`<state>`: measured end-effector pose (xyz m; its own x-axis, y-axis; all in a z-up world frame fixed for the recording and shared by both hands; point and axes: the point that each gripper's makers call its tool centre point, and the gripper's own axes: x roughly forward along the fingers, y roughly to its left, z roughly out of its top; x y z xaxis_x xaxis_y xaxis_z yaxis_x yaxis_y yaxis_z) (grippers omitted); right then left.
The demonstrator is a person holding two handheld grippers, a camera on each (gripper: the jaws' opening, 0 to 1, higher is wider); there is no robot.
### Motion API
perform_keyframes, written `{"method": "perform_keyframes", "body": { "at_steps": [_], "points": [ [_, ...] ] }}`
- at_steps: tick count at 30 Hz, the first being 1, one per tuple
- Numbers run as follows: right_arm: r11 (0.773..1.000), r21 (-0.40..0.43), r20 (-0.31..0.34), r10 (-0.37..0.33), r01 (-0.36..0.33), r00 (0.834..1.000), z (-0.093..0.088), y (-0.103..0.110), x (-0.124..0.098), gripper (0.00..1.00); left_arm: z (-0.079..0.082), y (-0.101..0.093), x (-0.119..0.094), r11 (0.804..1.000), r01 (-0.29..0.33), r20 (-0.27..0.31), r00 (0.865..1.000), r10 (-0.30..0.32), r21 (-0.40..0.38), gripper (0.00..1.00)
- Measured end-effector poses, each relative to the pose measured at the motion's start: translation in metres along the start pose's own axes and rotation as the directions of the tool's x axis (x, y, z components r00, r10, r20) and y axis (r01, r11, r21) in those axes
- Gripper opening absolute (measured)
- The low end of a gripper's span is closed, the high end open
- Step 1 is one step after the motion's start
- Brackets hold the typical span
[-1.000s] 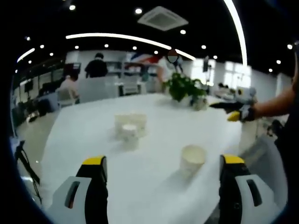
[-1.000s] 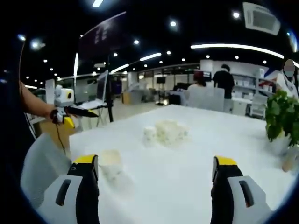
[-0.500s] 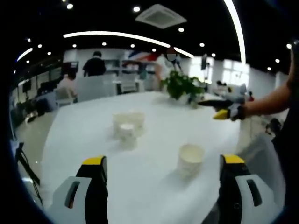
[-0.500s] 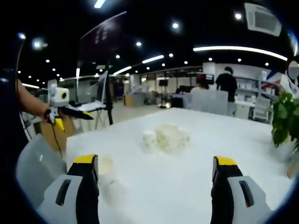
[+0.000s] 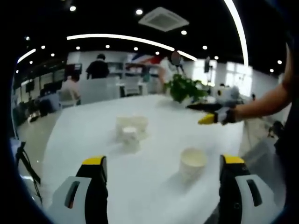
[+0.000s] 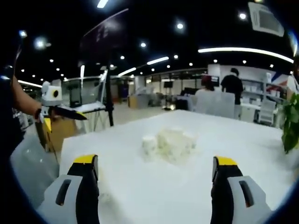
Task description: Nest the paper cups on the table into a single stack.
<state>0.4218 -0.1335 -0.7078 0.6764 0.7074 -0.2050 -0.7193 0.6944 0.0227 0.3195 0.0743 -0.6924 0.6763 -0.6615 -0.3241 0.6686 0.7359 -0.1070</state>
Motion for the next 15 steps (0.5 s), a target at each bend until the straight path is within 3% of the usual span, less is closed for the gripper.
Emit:
{"method": "perform_keyframes", "body": {
  "at_steps": [15],
  "points": [
    [1.0, -0.006, 0.022, 0.017, -0.017, 1.0, 0.005, -0.025, 0.058, 1.0, 0.002, 0.005, 0.006, 0.999, -0.022, 0.012, 1.0, 0.022, -0.029, 0.99]
  ]
}}
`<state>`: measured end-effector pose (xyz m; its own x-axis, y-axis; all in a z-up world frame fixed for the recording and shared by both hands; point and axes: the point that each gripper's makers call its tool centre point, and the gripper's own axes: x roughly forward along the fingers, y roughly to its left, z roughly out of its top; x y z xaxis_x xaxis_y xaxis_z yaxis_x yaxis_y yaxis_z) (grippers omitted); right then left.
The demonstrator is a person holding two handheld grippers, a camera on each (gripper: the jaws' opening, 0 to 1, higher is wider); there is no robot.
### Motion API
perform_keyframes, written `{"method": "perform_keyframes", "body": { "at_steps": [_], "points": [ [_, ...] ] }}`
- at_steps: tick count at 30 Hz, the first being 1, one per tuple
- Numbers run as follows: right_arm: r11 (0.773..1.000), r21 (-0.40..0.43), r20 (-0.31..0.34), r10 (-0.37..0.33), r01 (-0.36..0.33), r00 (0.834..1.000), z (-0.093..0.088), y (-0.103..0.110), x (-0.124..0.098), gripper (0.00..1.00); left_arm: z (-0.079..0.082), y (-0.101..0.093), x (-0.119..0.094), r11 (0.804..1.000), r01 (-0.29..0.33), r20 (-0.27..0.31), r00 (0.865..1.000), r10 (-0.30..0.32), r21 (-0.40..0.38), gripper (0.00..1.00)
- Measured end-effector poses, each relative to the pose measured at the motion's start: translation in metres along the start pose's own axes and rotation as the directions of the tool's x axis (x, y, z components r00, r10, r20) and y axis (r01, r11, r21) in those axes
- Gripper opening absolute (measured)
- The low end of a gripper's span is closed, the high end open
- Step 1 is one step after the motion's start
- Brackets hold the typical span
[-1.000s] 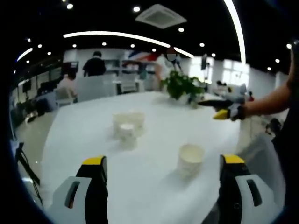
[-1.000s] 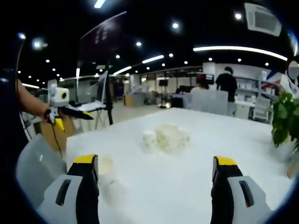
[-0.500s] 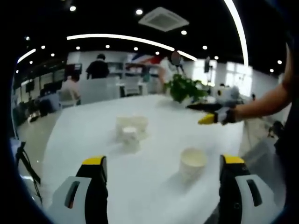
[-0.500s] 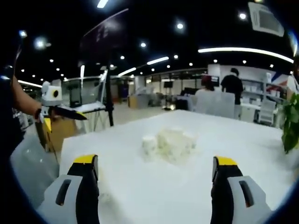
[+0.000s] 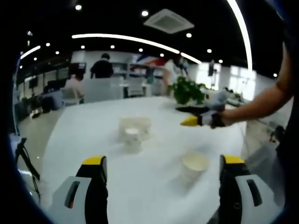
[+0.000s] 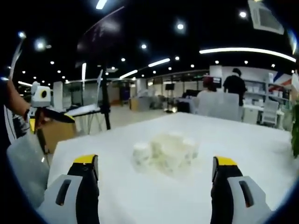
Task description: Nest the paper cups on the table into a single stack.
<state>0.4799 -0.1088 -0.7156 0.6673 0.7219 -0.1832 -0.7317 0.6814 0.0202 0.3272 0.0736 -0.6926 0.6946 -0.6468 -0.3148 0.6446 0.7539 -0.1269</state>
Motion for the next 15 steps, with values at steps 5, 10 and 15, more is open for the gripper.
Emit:
{"method": "perform_keyframes", "body": {
  "at_steps": [5, 10, 15],
  "points": [
    [1.0, -0.007, 0.0, 0.0, 0.0, 1.0, -0.002, -0.008, 0.022, 1.0, -0.004, -0.001, 0.001, 1.0, -0.004, -0.006, 1.0, 0.004, -0.01, 0.99],
    [1.0, -0.005, 0.002, -0.005, 0.005, 1.0, -0.004, -0.017, 0.042, 1.0, -0.007, 0.002, 0.001, 1.0, -0.011, -0.011, 1.0, 0.011, -0.016, 0.99],
    [1.0, 0.01, 0.01, -0.02, 0.02, 1.0, -0.006, -0.023, 0.059, 0.98, -0.011, 0.007, -0.001, 0.999, -0.021, -0.018, 1.0, 0.021, -0.024, 0.99]
  ]
}}
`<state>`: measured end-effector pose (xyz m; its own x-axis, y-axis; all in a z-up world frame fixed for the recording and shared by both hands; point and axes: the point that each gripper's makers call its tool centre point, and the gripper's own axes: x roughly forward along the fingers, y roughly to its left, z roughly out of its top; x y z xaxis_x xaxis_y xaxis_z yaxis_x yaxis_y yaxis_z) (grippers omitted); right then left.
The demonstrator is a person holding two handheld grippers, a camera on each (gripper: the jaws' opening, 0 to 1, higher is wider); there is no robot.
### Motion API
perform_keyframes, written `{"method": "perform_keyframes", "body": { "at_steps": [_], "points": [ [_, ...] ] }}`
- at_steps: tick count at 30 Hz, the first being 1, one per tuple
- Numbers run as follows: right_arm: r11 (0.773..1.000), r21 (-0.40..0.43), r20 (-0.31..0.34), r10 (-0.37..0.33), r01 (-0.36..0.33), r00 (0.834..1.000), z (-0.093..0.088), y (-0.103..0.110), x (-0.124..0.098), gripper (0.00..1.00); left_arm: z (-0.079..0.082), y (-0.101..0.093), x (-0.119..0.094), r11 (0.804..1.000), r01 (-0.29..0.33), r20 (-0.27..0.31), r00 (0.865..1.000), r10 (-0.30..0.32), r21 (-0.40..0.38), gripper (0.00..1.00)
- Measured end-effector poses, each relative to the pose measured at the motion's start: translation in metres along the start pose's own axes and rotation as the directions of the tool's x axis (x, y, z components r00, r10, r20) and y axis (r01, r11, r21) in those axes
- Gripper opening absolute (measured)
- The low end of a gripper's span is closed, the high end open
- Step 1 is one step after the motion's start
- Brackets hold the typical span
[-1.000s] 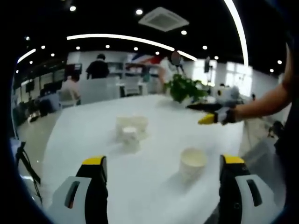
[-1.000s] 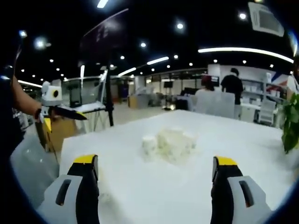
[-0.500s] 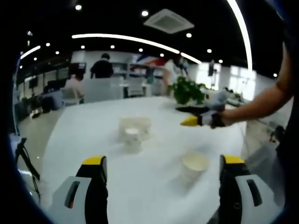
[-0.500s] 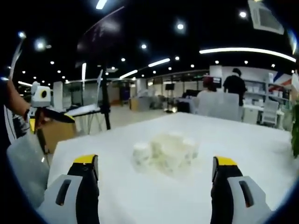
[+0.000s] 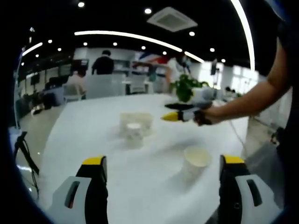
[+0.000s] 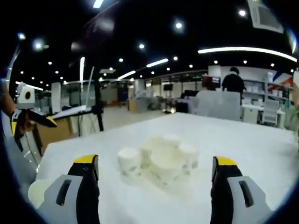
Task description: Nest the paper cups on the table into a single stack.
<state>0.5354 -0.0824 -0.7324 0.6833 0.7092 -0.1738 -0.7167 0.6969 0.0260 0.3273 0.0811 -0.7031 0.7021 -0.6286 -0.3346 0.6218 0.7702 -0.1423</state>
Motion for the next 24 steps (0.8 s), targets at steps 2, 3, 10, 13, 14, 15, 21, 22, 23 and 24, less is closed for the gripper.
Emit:
{"method": "perform_keyframes", "body": {
  "at_steps": [2, 3, 10, 13, 14, 15, 21, 22, 23, 24],
  "points": [
    [1.0, -0.005, -0.007, 0.004, -0.004, 1.0, -0.004, -0.002, 0.009, 0.97, -0.001, 0.001, -0.001, 1.0, -0.003, -0.001, 1.0, 0.003, -0.003, 0.99],
    [1.0, -0.006, -0.013, 0.005, -0.005, 1.0, -0.006, -0.003, 0.014, 0.97, -0.001, 0.002, -0.001, 1.0, -0.002, -0.002, 1.0, 0.002, -0.002, 0.99],
    [1.0, -0.027, -0.038, 0.015, -0.016, 0.999, -0.014, -0.011, 0.036, 0.93, -0.006, 0.009, -0.006, 1.0, -0.019, -0.014, 1.0, 0.019, -0.015, 0.99],
    [1.0, -0.024, -0.04, 0.015, -0.016, 0.999, -0.014, -0.012, 0.041, 0.92, -0.005, 0.009, -0.007, 1.0, -0.019, -0.015, 1.0, 0.019, -0.007, 0.99],
    [1.0, -0.021, -0.04, 0.015, -0.016, 0.999, -0.015, -0.013, 0.044, 0.9, -0.004, 0.01, -0.007, 1.0, -0.02, -0.015, 1.0, 0.02, -0.005, 0.99],
    [1.0, -0.021, -0.044, 0.015, -0.016, 0.999, -0.018, -0.014, 0.046, 0.89, -0.004, 0.011, -0.007, 1.0, -0.024, -0.015, 1.0, 0.024, -0.002, 0.99],
    [1.0, -0.015, -0.066, 0.005, -0.006, 0.998, -0.03, -0.019, 0.056, 0.82, -0.011, 0.013, -0.005, 0.999, -0.028, -0.043, 0.999, 0.029, 0.028, 0.99],
    [1.0, -0.015, -0.066, 0.003, -0.004, 0.998, -0.031, -0.019, 0.056, 0.81, -0.012, 0.013, -0.005, 0.999, -0.028, -0.044, 0.999, 0.029, 0.029, 0.99],
    [1.0, -0.016, -0.067, 0.003, -0.004, 0.998, -0.032, -0.02, 0.058, 0.8, -0.012, 0.013, -0.005, 0.999, -0.029, -0.044, 0.999, 0.03, 0.027, 0.99],
    [1.0, -0.023, -0.068, 0.0, -0.001, 0.998, -0.032, -0.019, 0.058, 0.78, -0.011, 0.013, -0.005, 0.999, -0.03, -0.042, 0.999, 0.031, 0.021, 0.99]
  ]
}}
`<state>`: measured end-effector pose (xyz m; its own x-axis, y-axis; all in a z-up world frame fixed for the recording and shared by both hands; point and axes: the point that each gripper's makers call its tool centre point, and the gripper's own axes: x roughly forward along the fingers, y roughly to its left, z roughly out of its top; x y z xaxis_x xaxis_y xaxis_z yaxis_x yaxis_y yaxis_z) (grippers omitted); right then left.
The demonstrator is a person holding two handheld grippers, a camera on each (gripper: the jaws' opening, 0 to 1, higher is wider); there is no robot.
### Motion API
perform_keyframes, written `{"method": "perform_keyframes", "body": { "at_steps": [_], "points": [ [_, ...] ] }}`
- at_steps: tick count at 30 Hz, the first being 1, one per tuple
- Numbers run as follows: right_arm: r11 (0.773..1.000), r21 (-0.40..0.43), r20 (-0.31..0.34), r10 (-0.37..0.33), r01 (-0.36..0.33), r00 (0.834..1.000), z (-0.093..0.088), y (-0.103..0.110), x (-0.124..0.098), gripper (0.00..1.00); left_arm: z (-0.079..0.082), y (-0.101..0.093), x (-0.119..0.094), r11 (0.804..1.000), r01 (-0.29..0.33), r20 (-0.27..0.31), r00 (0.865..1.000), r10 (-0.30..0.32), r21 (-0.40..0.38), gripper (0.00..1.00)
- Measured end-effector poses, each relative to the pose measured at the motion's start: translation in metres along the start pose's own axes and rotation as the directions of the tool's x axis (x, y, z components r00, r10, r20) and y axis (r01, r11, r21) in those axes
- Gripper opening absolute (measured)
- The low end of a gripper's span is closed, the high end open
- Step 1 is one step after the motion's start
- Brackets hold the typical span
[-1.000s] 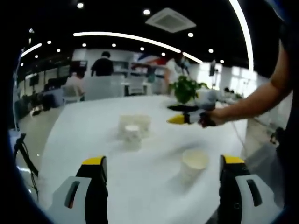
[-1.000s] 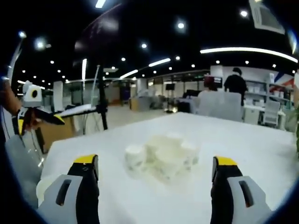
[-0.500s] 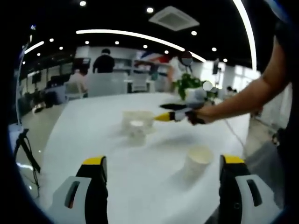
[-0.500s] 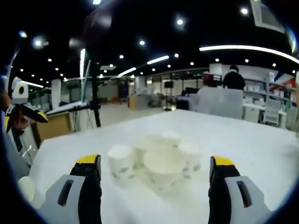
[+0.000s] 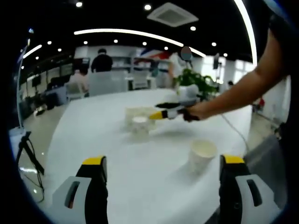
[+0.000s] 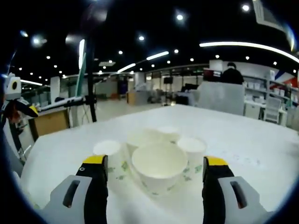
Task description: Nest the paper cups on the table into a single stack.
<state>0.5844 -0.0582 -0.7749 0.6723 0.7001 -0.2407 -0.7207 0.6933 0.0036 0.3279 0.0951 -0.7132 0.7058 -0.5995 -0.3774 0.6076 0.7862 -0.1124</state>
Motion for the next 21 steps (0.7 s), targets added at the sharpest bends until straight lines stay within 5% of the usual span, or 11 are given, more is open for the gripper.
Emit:
{"method": "perform_keyframes", "body": {
  "at_steps": [11, 21],
  "points": [
    [1.0, -0.008, -0.043, -0.001, 0.001, 0.999, -0.014, -0.002, 0.008, 0.54, 0.003, 0.004, 0.001, 1.0, -0.007, 0.003, 1.0, 0.007, -0.003, 0.99],
    [1.0, 0.008, -0.043, -0.004, 0.005, 0.999, -0.014, -0.001, 0.01, 0.43, -0.005, -0.002, 0.004, 1.0, 0.007, -0.016, 1.0, -0.007, -0.013, 0.99]
  ]
}}
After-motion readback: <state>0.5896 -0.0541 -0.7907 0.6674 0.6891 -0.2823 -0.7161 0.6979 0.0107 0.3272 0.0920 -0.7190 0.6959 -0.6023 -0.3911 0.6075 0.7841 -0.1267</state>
